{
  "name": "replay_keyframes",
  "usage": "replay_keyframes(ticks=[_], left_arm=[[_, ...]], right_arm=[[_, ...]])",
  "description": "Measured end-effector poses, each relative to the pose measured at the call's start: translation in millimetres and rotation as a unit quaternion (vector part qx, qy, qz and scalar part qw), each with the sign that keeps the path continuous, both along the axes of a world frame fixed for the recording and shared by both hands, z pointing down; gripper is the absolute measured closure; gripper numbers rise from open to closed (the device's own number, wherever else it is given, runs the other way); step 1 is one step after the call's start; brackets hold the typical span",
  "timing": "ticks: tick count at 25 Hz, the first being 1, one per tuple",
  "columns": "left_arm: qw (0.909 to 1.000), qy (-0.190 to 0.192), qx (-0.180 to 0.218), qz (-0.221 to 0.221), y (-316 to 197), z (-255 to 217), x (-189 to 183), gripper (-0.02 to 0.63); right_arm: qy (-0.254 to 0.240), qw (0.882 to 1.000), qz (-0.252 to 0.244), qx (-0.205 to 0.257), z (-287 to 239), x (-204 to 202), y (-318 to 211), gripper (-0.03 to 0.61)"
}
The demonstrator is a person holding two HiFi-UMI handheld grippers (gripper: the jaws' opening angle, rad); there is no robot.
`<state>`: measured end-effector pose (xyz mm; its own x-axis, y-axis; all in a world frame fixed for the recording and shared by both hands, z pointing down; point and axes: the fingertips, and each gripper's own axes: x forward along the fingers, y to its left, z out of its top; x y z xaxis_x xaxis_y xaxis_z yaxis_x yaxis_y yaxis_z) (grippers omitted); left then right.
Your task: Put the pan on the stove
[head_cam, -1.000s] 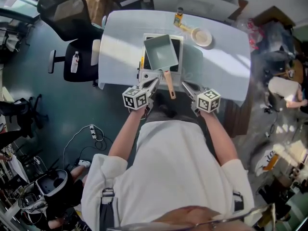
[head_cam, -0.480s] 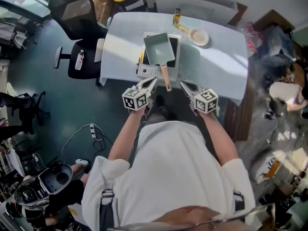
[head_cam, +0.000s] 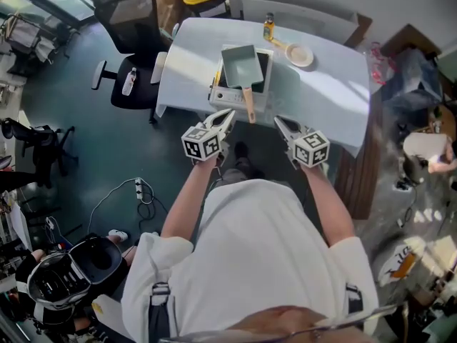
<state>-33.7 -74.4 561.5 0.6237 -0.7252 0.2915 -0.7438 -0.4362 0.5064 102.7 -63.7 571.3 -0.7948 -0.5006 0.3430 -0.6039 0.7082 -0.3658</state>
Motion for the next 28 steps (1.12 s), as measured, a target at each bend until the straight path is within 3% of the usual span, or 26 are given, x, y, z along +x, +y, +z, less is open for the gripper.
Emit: replay_keyframes(ticks=[12, 28], left_arm=[[0.9994, -0.022, 0.027, -0.002, 33, -25, -6, 0.586], [0.9958, -0.043, 0.05, 0.064, 52, -46, -37, 0.586]], right_arm=[[0.019, 0.999, 0.005, 0.038, -24, 1, 34, 0.546], [0.026, 0.996, 0.058, 0.06, -51, -25, 49, 0.546]])
